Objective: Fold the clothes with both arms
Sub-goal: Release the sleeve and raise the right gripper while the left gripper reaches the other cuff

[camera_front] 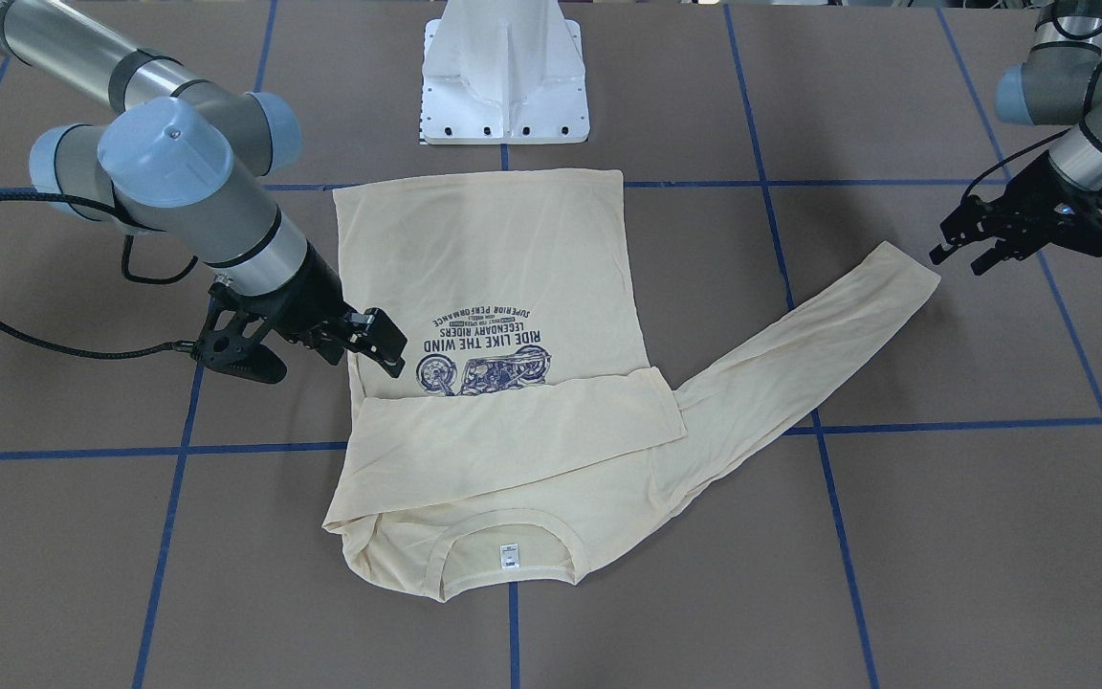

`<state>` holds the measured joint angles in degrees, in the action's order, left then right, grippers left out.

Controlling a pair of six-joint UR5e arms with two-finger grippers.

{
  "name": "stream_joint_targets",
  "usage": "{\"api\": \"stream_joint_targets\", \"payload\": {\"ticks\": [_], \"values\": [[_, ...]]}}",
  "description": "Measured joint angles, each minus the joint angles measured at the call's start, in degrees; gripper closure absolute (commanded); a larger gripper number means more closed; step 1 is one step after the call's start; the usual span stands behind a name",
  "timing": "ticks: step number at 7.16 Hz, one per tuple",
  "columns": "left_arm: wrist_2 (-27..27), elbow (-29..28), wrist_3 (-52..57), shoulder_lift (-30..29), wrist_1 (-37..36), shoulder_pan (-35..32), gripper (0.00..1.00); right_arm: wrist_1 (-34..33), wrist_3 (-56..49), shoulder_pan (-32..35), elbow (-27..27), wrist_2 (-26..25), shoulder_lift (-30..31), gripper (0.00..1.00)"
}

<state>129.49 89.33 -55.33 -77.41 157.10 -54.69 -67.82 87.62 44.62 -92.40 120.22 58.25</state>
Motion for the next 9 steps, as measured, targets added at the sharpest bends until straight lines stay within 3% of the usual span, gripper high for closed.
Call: {"api": "stream_joint_targets", "payload": {"ticks": [9], "values": [[-3.6, -3.9, 0.2, -2.3, 0.1, 2.8, 0.45, 0.1, -0.2, 0.1, -0.3, -0.6, 1.2, 0.14]]}}
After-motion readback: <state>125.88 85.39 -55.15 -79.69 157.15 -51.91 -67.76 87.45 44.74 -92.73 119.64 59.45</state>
